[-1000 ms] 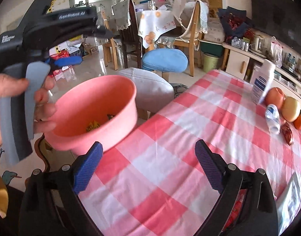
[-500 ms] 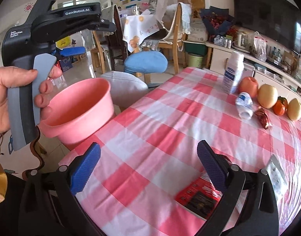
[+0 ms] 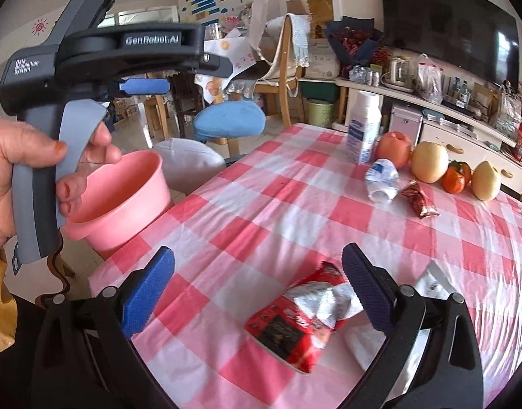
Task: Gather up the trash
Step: 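Move both open tools back over the table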
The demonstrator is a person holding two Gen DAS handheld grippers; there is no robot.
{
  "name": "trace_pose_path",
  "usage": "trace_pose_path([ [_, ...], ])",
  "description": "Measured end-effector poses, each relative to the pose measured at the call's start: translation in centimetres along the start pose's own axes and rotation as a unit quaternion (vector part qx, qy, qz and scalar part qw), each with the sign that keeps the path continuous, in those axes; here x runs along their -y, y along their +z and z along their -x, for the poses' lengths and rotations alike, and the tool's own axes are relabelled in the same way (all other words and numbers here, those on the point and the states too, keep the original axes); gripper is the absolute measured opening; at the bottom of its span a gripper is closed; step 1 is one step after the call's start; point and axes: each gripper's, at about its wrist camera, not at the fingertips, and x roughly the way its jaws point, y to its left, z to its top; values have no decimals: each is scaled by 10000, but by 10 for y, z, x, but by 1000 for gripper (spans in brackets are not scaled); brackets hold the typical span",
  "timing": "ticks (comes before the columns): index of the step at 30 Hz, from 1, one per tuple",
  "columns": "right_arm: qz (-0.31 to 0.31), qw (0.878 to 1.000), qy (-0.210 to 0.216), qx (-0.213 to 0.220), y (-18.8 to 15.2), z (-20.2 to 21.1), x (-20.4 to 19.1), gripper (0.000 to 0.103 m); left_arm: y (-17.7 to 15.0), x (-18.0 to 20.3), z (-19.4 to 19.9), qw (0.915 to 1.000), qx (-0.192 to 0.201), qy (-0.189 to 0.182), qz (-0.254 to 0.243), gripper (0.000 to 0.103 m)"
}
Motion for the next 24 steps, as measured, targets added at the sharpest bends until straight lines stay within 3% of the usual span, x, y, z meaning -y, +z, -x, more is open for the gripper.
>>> trace_pose_path([
  [8,-215,9997,-66,57,-3,10,28,99,3,39,-12,9992,-192,130,-322,93],
  [19,-408,9990,-169,88,-9,19,68,99,4,75,-46,9948,-807,367,-508,93],
  [24,-541,9982,-243,47,-9,21,90,99,1,102,-64,9906,-1016,384,-833,93],
])
